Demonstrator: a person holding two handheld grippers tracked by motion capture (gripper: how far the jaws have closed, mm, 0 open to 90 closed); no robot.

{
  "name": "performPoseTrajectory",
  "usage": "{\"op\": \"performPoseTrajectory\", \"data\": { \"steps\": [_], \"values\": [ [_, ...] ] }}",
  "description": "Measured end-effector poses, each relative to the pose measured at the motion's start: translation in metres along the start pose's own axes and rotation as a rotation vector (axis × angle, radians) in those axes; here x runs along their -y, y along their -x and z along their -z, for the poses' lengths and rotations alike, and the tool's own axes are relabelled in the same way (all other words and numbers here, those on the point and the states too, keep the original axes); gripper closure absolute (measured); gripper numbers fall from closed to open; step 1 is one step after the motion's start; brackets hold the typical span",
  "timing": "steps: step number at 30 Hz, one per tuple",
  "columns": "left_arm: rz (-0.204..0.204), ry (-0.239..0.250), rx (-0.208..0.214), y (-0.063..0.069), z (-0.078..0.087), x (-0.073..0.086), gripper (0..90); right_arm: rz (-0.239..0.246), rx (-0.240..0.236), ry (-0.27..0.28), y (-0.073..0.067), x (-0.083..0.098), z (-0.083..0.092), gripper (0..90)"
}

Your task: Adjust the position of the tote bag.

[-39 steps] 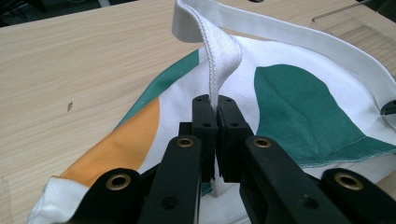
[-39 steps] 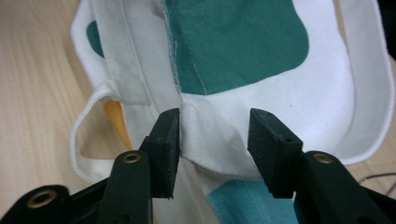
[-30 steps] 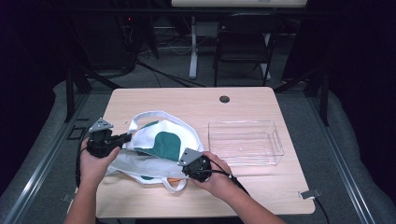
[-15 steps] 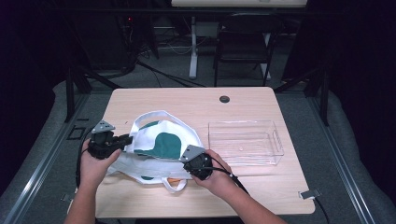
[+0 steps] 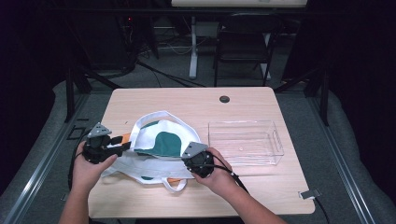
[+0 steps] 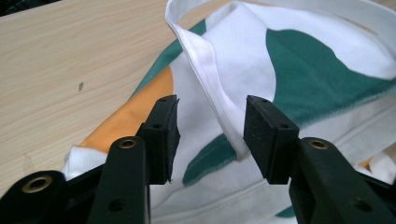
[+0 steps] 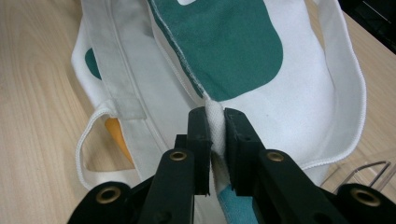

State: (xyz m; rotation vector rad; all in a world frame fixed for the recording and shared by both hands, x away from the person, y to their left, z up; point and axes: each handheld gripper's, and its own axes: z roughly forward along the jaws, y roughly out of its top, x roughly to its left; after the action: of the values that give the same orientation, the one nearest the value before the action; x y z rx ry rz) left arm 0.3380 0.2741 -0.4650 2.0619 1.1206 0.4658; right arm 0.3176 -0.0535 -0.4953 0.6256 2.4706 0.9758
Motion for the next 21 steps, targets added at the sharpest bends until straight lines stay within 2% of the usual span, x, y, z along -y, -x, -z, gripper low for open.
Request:
{"op": "performPoseTrajectory", "data": {
  "steps": [9,12,16,21],
  "values": [
    [-0.035,-0.012,0.035,-0.001,0.008,0.008,48.2,-0.017,-0.004,0.003,0.003,-0.002,0.002,81.3],
    [-0.077,-0.005,0.033,0.003,0.006,0.008,46.6,-0.021,-0.003,0.006,0.003,-0.002,0.002,81.3],
    [-0.132,-0.034,0.03,0.009,0.0,0.009,46.4,-0.023,-0.003,0.007,0.004,-0.003,0.003,81.3],
    [-0.163,-0.058,0.02,0.012,-0.006,0.01,45.4,-0.027,-0.007,0.008,0.006,-0.003,0.003,81.2]
  ]
}}
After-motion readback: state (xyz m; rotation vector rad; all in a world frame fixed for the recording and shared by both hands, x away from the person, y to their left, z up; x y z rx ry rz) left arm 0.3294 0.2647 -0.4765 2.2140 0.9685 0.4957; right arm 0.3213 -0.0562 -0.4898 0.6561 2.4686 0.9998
